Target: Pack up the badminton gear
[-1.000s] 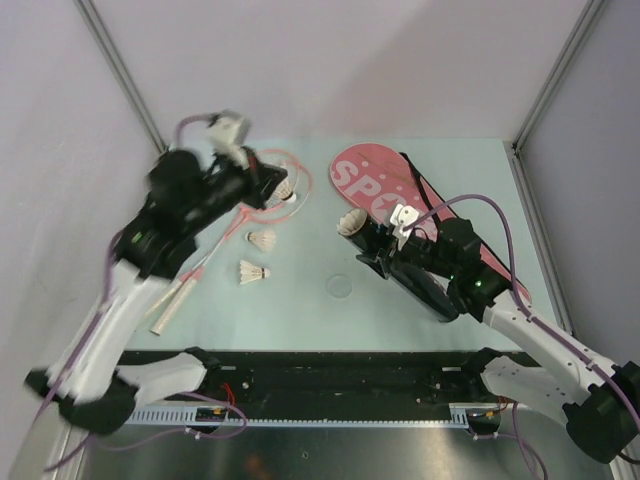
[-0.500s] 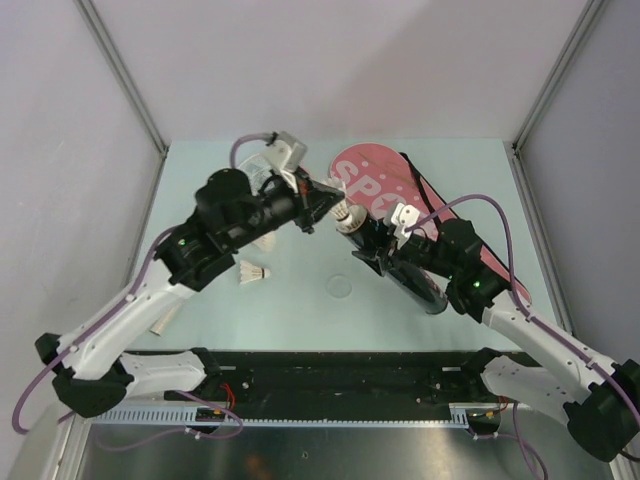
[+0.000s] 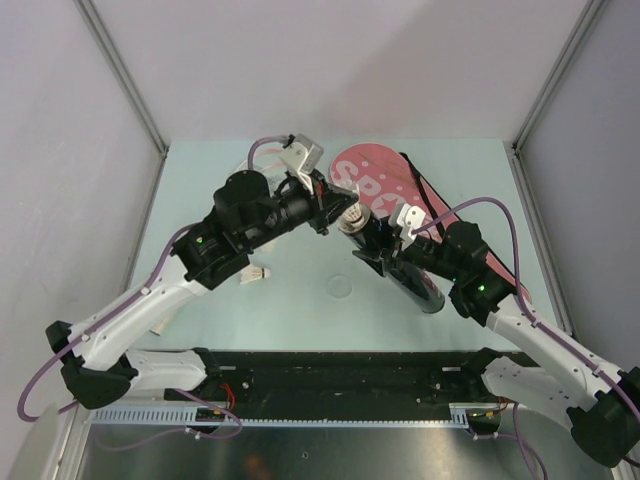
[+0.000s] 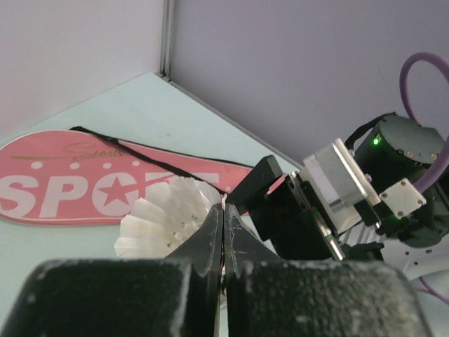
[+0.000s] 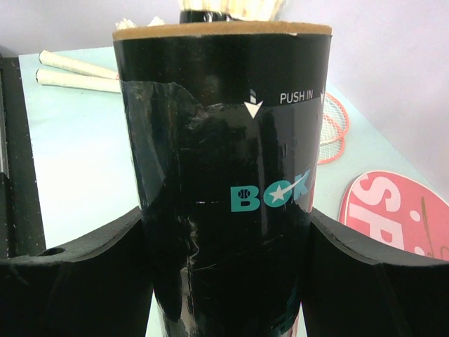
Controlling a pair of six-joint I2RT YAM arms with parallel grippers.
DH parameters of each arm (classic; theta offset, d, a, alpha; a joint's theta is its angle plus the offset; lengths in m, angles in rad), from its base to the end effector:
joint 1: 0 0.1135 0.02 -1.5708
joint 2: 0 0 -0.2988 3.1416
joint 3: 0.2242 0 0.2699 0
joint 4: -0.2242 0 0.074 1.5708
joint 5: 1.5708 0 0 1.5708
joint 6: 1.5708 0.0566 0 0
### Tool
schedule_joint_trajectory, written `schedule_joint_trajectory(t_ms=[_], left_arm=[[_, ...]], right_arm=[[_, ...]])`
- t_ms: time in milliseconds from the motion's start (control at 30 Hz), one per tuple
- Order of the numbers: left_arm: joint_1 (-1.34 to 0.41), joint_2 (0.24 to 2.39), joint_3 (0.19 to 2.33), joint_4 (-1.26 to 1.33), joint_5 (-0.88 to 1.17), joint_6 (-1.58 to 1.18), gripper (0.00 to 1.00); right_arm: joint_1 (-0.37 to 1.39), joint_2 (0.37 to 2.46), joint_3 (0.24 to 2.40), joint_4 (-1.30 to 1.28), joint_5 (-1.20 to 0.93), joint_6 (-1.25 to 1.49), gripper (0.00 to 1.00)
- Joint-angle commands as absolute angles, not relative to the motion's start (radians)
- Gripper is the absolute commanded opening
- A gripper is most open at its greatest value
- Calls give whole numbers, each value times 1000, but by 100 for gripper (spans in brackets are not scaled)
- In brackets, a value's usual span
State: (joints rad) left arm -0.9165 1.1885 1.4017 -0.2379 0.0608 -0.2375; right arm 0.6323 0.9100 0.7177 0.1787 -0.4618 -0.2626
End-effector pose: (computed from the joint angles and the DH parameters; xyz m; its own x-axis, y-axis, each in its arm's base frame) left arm 0.1698 -0.2270 0.5018 -0.2096 -0.1125 -0.9713 0.8022 0.5482 -0.2367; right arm 0.1715 0.1569 0.3563 0.2200 -0.1269 -0.9672 -0.8609 0.4411 -0.2537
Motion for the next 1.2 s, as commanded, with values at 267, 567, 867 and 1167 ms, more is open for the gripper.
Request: schedule_joint_trajectory(t_ms=[267,567,867,1167], left_arm=[[-931,1140,1238,-45,225,-396,69],[-881,1199,1178,109,414,-555,87],[-767,1180,1184,206,609,-638,96],[-501,977,1125,43,603,-571,100]], right_arm=[[638,896,746,291,-472,-244,0],[638,890,746,301,-483,-221,0],[640,879,746,226,-462,-267,0],[614,905,735,164,-430,-296,0]])
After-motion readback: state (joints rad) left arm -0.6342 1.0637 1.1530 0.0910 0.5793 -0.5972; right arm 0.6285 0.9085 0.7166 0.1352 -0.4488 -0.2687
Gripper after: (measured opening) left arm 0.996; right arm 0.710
